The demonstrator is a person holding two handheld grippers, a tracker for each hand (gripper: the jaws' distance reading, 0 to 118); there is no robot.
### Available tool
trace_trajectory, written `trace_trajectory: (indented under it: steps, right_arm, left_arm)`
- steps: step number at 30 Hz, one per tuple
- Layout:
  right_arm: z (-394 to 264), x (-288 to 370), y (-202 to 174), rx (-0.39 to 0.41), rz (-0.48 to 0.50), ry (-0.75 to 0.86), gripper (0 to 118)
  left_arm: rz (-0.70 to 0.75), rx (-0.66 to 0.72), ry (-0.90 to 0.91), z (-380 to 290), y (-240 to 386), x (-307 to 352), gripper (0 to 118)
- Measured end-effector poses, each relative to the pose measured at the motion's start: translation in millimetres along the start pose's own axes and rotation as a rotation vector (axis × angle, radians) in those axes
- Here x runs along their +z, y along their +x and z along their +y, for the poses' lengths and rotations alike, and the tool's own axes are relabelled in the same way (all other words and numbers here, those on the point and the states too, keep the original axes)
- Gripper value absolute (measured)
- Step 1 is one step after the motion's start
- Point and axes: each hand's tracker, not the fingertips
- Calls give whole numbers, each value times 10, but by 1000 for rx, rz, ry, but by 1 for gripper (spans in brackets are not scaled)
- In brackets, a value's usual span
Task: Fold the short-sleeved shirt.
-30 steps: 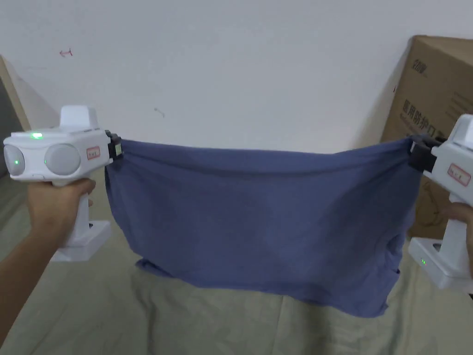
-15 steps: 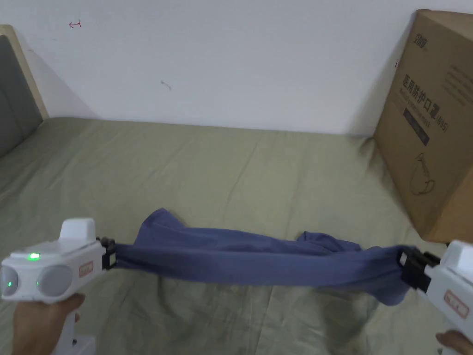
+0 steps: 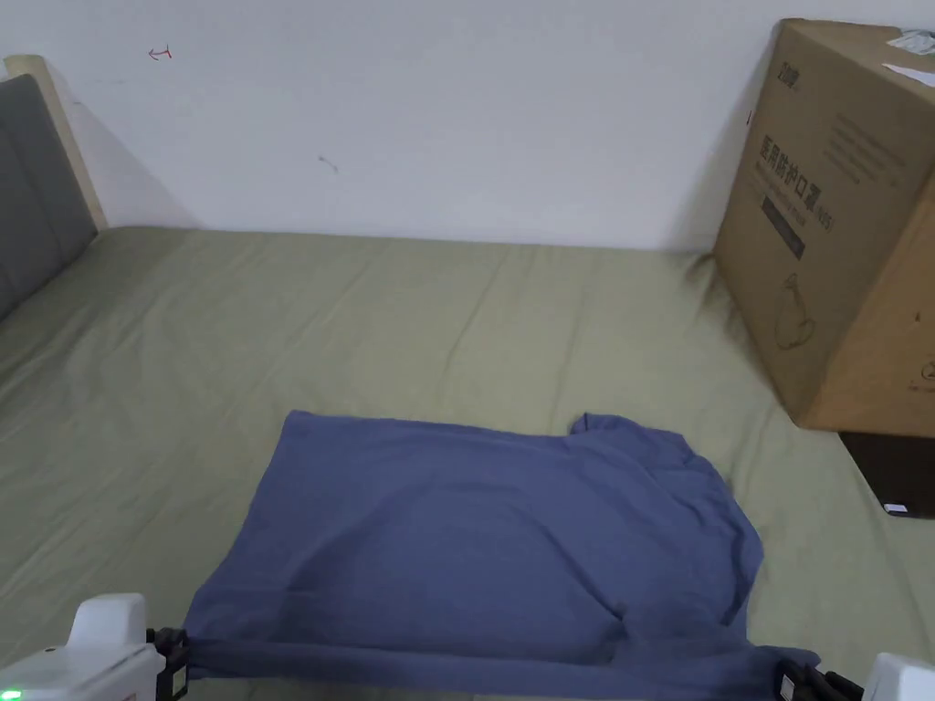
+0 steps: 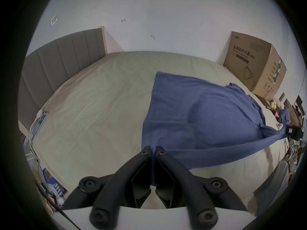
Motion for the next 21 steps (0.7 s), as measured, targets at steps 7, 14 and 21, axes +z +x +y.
trace_trajectory:
  steps: [7, 14, 21]
  right_arm:
    - [-380, -44, -14, 16, -71, -110, 3]
    - [-642, -532, -1, -43, -209, -320, 3]
    - [-410, -413, -168, -17, -244, -285, 78]
  left_arm:
    - [13, 6, -77, -446, -28, -40, 0]
    - [42, -32, -171, -614, 47, -295, 0]
    - [43, -19, -210, -401, 98, -161, 65]
